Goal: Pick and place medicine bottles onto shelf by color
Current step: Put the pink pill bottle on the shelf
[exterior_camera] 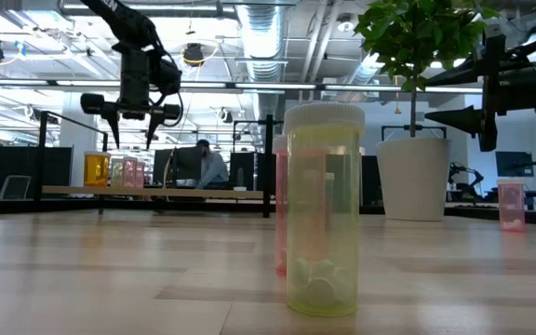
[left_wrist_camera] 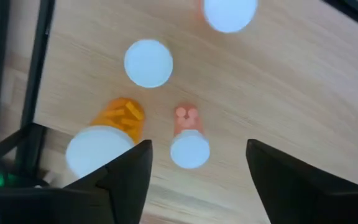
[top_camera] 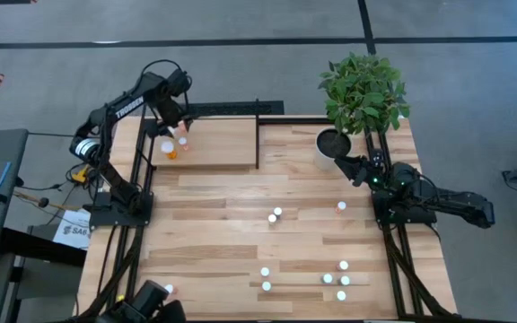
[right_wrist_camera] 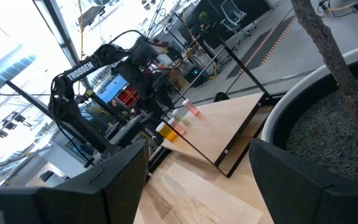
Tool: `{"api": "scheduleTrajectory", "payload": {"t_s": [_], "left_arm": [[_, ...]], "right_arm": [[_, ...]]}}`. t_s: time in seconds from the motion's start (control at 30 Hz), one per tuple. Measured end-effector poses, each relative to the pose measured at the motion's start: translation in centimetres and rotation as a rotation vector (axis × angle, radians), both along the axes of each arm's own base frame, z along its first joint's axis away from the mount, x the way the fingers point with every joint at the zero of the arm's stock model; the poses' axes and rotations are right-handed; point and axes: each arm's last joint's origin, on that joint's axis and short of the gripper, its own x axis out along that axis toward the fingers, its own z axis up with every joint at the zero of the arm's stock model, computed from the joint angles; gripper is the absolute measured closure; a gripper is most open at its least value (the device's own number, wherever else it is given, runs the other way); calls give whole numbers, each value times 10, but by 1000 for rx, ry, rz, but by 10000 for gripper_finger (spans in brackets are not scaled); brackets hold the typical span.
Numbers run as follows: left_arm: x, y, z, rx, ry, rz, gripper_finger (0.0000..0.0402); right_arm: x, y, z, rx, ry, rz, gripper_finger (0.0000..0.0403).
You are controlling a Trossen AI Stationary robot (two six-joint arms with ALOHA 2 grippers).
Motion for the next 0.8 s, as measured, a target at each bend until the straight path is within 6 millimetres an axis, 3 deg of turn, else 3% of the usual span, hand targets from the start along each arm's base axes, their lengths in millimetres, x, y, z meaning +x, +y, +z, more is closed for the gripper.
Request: {"api": "scheduleTrajectory", "payload": {"t_s": [0.4,0.8], "left_arm": [[29,-33,34,106,-82,-182,161],[75,-84,39,152,-86,-422,168]], "right_arm": [[0,0,0,0,0,0,100],[0,0,0,0,0,0,100]]}}
